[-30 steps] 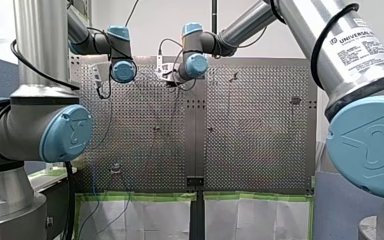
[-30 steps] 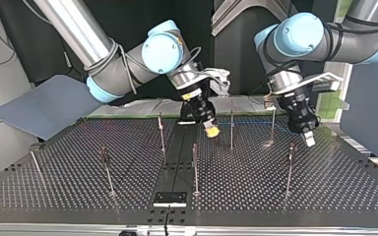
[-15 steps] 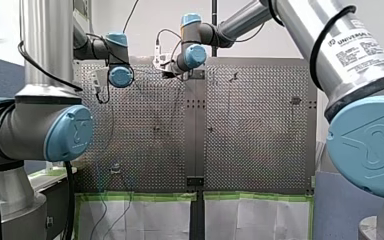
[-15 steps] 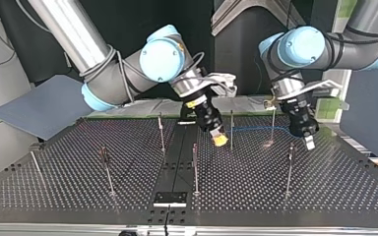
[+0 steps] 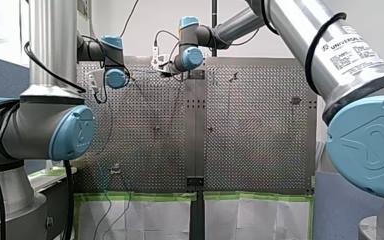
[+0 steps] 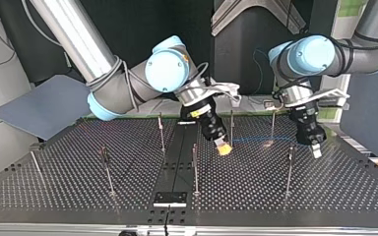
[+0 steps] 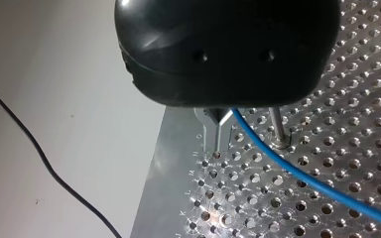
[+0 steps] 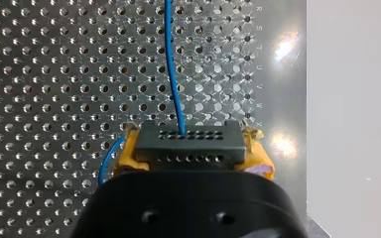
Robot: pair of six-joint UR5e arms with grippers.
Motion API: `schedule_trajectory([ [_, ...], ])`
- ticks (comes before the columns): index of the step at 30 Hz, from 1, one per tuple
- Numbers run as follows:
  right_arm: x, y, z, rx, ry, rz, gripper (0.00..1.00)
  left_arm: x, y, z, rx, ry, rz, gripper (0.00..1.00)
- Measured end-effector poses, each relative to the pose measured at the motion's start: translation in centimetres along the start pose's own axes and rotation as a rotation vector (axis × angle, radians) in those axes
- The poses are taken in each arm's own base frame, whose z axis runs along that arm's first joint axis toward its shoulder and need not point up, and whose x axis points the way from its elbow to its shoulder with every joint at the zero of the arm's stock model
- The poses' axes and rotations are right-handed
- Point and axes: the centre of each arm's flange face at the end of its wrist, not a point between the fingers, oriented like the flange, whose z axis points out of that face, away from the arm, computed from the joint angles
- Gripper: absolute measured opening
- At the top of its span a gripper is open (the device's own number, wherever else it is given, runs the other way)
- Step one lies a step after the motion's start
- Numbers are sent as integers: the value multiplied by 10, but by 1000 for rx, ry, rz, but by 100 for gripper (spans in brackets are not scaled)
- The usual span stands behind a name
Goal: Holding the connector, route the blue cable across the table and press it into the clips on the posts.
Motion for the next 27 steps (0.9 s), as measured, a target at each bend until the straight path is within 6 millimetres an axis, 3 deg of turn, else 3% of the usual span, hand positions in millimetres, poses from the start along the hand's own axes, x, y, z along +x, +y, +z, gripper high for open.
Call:
schedule_trajectory([
  [6,1,0,2,0,4,-1,0,11,4,12,21,15,-6,0],
  [15,-2,0,3,-7,4,-5,0,11,23,32,33,-7,-18,0],
  [27,-2,2,7,-25,16,-6,0,39,18,58,110,24,-34,0],
])
